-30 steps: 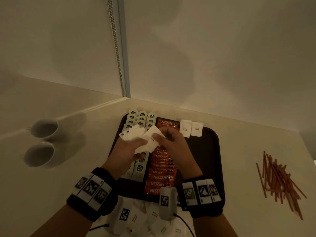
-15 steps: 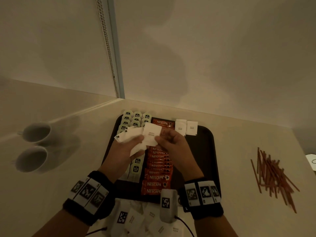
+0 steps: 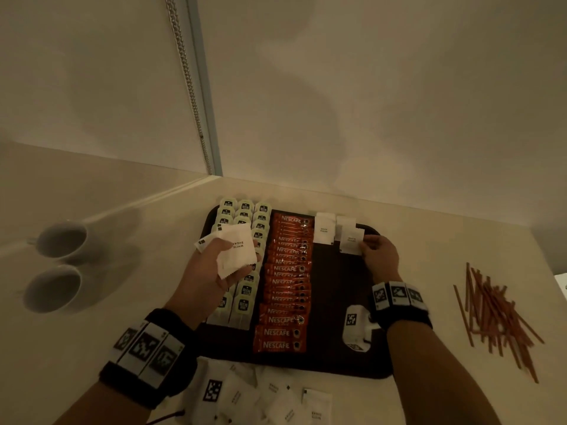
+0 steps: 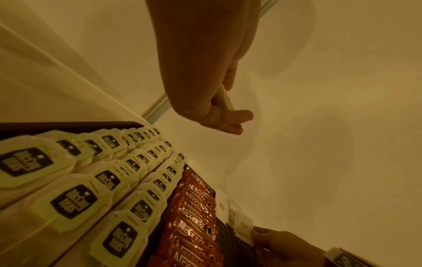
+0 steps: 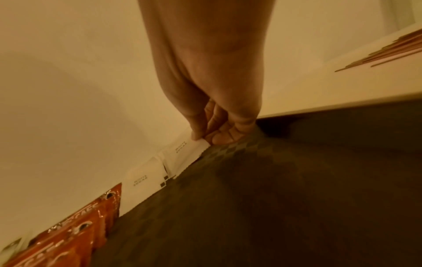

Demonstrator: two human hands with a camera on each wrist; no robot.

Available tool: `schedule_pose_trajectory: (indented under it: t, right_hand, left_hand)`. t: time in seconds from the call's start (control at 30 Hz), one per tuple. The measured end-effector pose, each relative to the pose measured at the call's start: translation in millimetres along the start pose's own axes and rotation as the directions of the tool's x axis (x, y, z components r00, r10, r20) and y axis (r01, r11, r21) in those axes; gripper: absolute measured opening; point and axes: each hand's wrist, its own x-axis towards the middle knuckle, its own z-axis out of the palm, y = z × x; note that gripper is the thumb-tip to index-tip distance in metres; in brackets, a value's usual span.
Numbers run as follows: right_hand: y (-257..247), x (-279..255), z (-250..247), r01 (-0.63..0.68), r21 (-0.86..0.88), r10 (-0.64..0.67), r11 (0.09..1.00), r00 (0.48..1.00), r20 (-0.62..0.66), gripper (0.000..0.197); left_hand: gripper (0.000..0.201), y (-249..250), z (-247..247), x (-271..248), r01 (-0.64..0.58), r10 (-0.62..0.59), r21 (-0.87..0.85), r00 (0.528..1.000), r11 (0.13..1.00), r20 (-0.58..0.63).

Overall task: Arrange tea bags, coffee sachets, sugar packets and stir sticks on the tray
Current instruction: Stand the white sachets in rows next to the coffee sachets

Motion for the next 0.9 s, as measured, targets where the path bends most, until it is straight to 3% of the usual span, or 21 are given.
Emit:
schedule_pose_trajectory:
  t: [0.1,0.37,0.53,0.63,0.7,0.77,0.83,0.9]
  right_hand:
    - [-1,9,7,0.013,-0.025,-0.013,1.0,1.0,0.006,0.023]
    - [-5,16,19,0.01,-0.045,-0.013,0.999,0.998,-0.055,0.025]
    - [-9,13,20,0.018,-0.081,-0.024,0.997,0.997,-0.075,0.026]
    - [-25,0,17,0.052,0.02,-0.05,0.998,0.994,-0.095,0.028]
    - [-51,-22,16,0.123,0.113,-0.121,0.986,0.992,-0.027,0.025]
    - [-84,-56,15,0.235,0.223,-0.277,0.946,0.943,0.185,0.018]
    - [-114,-92,15,0.275,0.324,-0.402,0.905,0.8,0.445,0.021]
    - [-133,-117,16,0.364,0.323,-0.487,0.873,0.65,0.584,0.026]
  left_hand:
    - [0.024,2,1,-1,0.004,-0.004,0.0,1.0,1.0,0.01]
    - [0.041,5,-6,4,0.043,-0.043,-0.056,0.999,0.997,0.005]
    - [0.028,6,-1,5,0.0,-0.002,-0.029,0.998,1.0,-0.057]
    - [0.021,6,2,3,-0.043,0.043,0.006,0.995,0.999,-0.093]
    - [0.022,5,3,2,-0.062,0.065,0.05,0.995,0.997,-0.071]
    - [0.023,3,3,2,-0.07,0.077,0.107,0.995,0.992,-0.063]
    - [0.024,1,4,1,-0.082,0.089,0.173,0.995,0.982,-0.037]
    - [0.025,-2,6,-2,-0.106,0.106,0.233,0.994,0.967,0.011]
